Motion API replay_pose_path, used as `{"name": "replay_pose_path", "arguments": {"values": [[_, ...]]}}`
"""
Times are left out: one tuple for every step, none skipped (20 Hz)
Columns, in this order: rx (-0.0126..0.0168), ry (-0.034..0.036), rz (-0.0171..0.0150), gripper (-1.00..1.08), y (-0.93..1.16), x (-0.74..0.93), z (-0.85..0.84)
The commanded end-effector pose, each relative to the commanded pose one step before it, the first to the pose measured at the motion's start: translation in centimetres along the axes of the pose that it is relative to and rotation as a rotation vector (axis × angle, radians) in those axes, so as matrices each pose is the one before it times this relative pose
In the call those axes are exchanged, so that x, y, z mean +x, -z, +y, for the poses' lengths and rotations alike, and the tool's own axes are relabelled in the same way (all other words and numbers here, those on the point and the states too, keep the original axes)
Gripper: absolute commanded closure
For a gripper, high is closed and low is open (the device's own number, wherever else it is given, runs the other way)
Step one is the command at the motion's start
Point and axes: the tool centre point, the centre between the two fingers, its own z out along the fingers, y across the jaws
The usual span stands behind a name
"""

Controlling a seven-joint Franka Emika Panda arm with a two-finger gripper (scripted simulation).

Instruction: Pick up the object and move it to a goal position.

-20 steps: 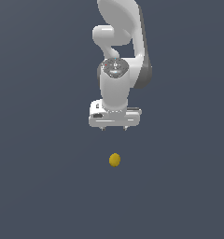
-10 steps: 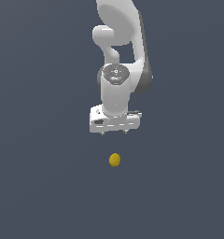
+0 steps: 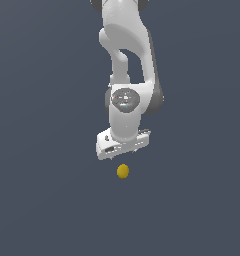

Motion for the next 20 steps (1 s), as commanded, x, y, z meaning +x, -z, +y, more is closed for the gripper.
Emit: {"name": "replay_pose_path", "arguments": {"values": [[0.00009, 0.0651, 0.00132, -0.92, -1.041, 1.032, 0.295], [0.00015, 0.02275, 0.00059, -0.92, -0.376, 0.344, 0.126], [0.00019, 0.02118, 0.0006, -0.92, -0.356, 0.312, 0.125], [0.00022, 0.01964, 0.0006, -0.92, -0.335, 0.282, 0.122], [0.00023, 0.01811, 0.00059, -0.92, -0.314, 0.254, 0.118], [0.00024, 0.0166, 0.00057, -0.92, -0.291, 0.227, 0.112], [0.00024, 0.01512, 0.00055, -0.92, -0.268, 0.202, 0.105], [0.00023, 0.01363, 0.00052, -0.92, -0.244, 0.178, 0.098], [0.00022, 0.01215, 0.00048, -0.92, -0.22, 0.155, 0.09], [0.0002, 0.01071, 0.00044, -0.92, -0.195, 0.134, 0.08], [0.00018, 0.00925, 0.00039, -0.92, -0.17, 0.114, 0.071], [0.00015, 0.0078, 0.00034, -0.92, -0.144, 0.094, 0.061], [0.00013, 0.00636, 0.00028, -0.92, -0.118, 0.075, 0.052], [0.0001, 0.00497, 0.00022, -0.92, -0.092, 0.059, 0.038], [0.00007, 0.00352, 0.00016, -0.92, -0.066, 0.041, 0.029], [0.00005, 0.00218, 0.0001, -0.92, -0.039, 0.027, 0.013], [0.00001, 0.00069, 0.00003, -0.92, -0.013, 0.008, 0.007], [0.00029, -0.0047, -0.00082, -0.92, 0.038, -0.076, -0.037], [0.0, 0.0, 0.0, -0.92, -0.042, -0.001, 0.002], [0.0, 0.0, 0.0, -0.92, -0.124, -0.004, 0.007]]}}
